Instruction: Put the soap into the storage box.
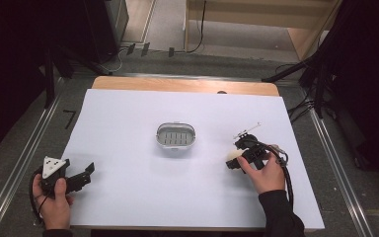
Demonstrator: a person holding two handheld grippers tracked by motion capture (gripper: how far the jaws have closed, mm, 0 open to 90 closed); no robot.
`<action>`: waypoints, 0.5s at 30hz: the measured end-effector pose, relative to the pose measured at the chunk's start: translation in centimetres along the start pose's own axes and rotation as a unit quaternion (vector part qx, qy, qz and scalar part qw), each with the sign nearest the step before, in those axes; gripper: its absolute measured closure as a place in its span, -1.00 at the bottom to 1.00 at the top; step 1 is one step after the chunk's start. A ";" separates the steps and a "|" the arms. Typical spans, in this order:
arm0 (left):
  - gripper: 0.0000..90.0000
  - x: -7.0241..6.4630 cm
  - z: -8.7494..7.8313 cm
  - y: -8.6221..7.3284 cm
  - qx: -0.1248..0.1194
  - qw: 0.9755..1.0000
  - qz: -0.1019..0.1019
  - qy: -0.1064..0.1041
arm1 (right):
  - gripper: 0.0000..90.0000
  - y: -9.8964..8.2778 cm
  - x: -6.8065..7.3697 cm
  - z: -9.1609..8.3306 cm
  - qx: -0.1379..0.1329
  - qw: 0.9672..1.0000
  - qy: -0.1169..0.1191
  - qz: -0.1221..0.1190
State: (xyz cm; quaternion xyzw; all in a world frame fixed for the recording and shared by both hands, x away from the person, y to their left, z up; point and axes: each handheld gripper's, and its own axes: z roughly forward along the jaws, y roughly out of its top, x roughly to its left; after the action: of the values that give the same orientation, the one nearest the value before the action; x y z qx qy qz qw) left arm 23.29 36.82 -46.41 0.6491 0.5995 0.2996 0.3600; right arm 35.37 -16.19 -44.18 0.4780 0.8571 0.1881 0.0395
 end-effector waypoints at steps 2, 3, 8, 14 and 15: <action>-0.69 0.0 0.0 0.0 0.000 1.000 0.000 0.000 | -0.44 0.0 0.0 -0.2 -0.002 1.000 -0.001 -0.001; -0.69 0.0 0.0 0.0 -0.001 1.000 0.000 0.000 | -0.44 0.0 0.0 -0.3 -0.003 1.000 -0.002 0.000; -0.69 0.0 0.0 0.0 -0.002 1.000 0.001 0.000 | -0.44 0.0 0.1 -0.6 -0.007 1.000 0.001 0.000; -0.69 0.0 0.0 0.0 -0.003 1.000 0.001 0.001 | -0.43 0.5 0.2 -1.0 -0.013 1.000 0.001 -0.007; -0.69 -0.1 0.0 0.0 -0.003 1.000 0.001 0.002 | -0.44 0.7 0.4 -1.1 -0.015 1.000 0.004 -0.009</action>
State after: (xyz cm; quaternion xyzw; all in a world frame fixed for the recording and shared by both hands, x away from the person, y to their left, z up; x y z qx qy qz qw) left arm 23.25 36.77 -46.41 0.6484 0.5985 0.3028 0.3602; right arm 35.50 -15.86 -42.82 0.4691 0.8585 0.2023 0.0446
